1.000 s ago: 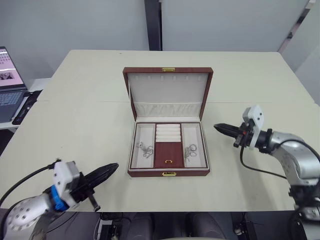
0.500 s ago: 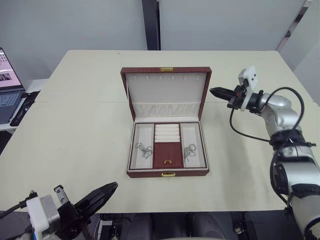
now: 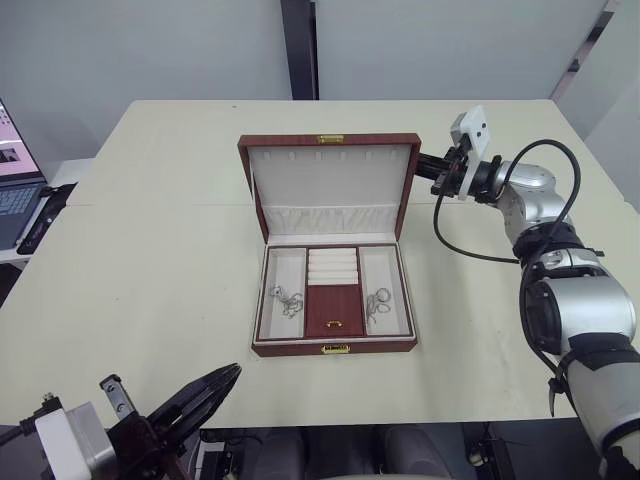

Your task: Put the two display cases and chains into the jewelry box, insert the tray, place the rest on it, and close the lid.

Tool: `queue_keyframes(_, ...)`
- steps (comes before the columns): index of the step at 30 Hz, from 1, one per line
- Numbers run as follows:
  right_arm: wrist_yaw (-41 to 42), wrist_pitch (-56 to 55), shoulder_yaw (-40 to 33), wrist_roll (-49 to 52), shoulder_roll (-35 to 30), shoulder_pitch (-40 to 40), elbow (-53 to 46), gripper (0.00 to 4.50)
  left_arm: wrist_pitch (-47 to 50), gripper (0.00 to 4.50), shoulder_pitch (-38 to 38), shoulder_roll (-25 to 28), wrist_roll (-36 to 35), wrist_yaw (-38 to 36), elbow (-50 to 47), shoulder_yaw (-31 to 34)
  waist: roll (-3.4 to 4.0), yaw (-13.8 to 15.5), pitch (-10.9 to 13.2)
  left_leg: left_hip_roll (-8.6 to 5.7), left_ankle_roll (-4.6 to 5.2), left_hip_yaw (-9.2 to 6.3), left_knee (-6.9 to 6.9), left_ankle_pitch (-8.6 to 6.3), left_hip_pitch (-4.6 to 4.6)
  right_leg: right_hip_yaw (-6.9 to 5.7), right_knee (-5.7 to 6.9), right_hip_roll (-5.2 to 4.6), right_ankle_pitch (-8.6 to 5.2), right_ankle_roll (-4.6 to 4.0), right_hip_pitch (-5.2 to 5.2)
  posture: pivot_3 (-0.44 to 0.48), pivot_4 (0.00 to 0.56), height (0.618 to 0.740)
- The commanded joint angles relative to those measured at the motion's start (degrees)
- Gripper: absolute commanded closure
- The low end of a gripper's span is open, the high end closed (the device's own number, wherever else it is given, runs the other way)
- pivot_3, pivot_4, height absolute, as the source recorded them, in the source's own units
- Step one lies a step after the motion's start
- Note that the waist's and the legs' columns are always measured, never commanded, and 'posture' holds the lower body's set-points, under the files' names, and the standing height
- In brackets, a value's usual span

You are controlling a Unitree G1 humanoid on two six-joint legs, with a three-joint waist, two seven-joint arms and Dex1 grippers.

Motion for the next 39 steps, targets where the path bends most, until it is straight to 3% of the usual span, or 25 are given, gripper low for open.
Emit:
queue_keyframes(1, 1.9, -1.0, -1.6, 0.6, -0.1, -2.0, -1.0, 4.48, 0.3, 4.50, 1.2, 0.6, -2.6, 2.3, -3.4, 1.8, 0.00, 0.0, 0.0, 0.00, 0.00, 0.00, 0.00, 0.00, 0.00, 0.00, 0.00, 0.00, 0.00, 0.00, 0.00, 0.000, 0.150, 0.740)
queue_keyframes(8, 3.0, -1.2, -1.5, 0.3, 0.9, -1.3, -1.2, 4.48, 4.0, 4.50, 0.2, 3.8, -6.8, 10.1, -7.3, 5.2, 0.01, -0.1, 0.0, 0.01, 0.00, -0.01, 0.01, 0.00, 0.01, 0.00, 0.06, 0.00, 0.00, 0.00, 0.00, 0.000, 0.150, 0.740)
queue_keyframes(16, 3.8, -1.5, -1.8, 0.6, 2.7, -1.9, -1.2, 4.48, 4.3, 4.50, 2.9, 4.9, -7.7, 12.6, -9.1, 6.0, 0.03, -0.1, 0.0, 0.00, 0.00, 0.01, 0.00, 0.00, 0.01, 0.01, 0.05, 0.00, 0.00, 0.00, -0.02, 0.000, 0.150, 0.740)
queue_keyframes(20, 10.2, 2.4, -2.2, 2.5, 3.4, -1.6, -3.5, 4.48, 3.4, 4.50, 4.9, 3.8, -7.1, 11.1, -8.9, 6.2, 0.06, -0.2, 0.0, 0.01, 0.00, 0.02, 0.00, 0.00, 0.01, 0.02, 0.05, 0.01, 0.00, -0.01, -0.04, 0.000, 0.150, 0.740)
queue_keyframes(24, 23.7, 10.7, 1.4, 3.7, 1.6, 1.8, -12.1, 4.48, 2.3, 4.50, 6.5, 2.2, -6.0, 9.3, -8.5, 5.4, 0.07, -0.1, 0.0, 0.01, 0.00, 0.01, 0.00, 0.00, 0.00, 0.01, 0.04, 0.01, 0.00, -0.01, -0.03, 0.000, 0.150, 0.740)
queue_keyframes(26, 25.7, 13.3, 4.3, 5.0, 0.1, 4.4, -17.6, 4.48, 1.7, 4.50, 7.3, 1.3, -5.3, 8.4, -8.3, 4.8, 0.07, -0.1, 0.0, 0.01, 0.00, -0.01, -0.01, 0.00, -0.01, -0.01, 0.01, 0.00, -0.01, -0.01, -0.02, 0.000, 0.150, 0.740)
queue_keyframes(32, 23.8, 14.0, 4.3, 4.6, -1.3, 6.0, -20.7, 4.48, 2.7, 4.50, 6.5, 1.0, -5.7, 9.6, -7.7, 4.7, 0.08, -0.1, 0.1, -0.02, 0.00, -0.03, 0.01, 0.00, 0.00, -0.02, 0.01, 0.01, 0.00, -0.01, 0.00, 0.000, 0.150, 0.740)
queue_keyframes(39, 21.3, 12.5, 4.0, 4.2, -2.7, 8.2, -21.7, 4.48, 8.8, 4.50, 3.9, 6.0, -10.3, 14.8, -6.0, 8.0, 0.08, -0.1, 0.1, 0.00, 0.00, -0.05, 0.00, 0.00, 0.00, -0.03, 0.01, 0.03, 0.00, -0.01, -0.01, 0.000, 0.150, 0.740)
